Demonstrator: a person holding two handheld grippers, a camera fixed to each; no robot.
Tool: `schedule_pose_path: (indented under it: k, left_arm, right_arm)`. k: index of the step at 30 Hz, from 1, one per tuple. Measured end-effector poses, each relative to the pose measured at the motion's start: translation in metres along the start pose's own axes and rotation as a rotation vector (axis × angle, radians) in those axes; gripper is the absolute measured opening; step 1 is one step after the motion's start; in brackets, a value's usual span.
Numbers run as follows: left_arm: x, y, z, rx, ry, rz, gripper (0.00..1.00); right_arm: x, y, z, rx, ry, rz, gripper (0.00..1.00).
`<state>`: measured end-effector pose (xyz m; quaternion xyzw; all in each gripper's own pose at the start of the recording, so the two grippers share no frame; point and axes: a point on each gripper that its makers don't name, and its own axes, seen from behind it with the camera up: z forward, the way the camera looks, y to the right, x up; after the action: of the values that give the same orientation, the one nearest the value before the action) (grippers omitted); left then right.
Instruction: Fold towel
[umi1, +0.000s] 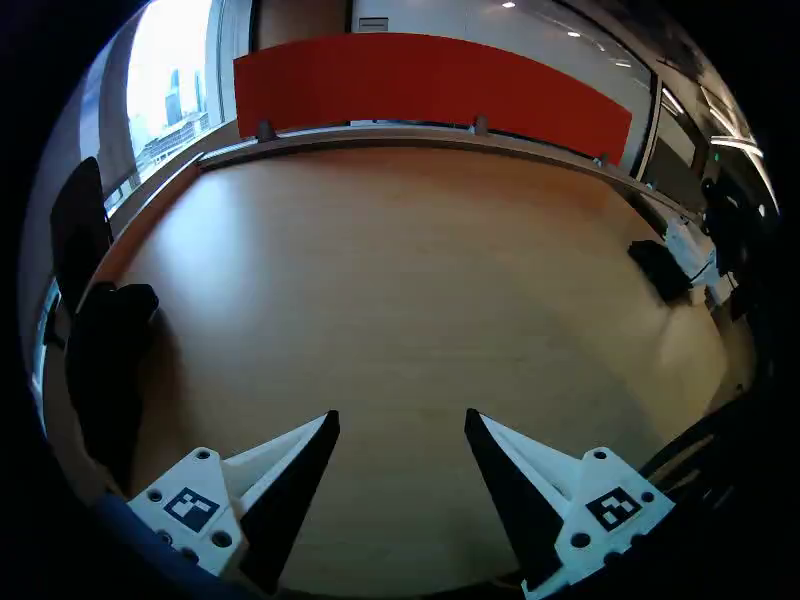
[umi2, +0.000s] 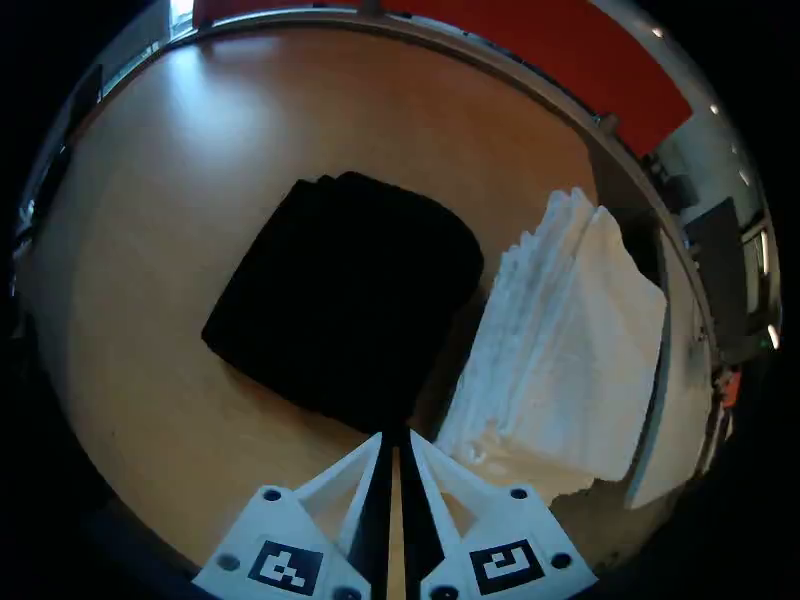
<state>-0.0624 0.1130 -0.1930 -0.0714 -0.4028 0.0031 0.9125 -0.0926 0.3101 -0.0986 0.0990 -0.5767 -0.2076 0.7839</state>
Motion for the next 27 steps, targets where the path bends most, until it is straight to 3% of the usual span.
schedule_pose_path:
  k: [20,27]
  left_arm:
    - [0.001,0.002,0.001,0.000,-0.002,0.004,0.93]
    - [0.001,0.003,0.001,-0.001,-0.003,0.006,0.93]
  right_arm:
    - [-0.014,0.007,0.007,-0.027,-0.035,0.035,0.05]
    - [-0.015,0.005,0.008,-0.023,-0.032,0.033,0.10]
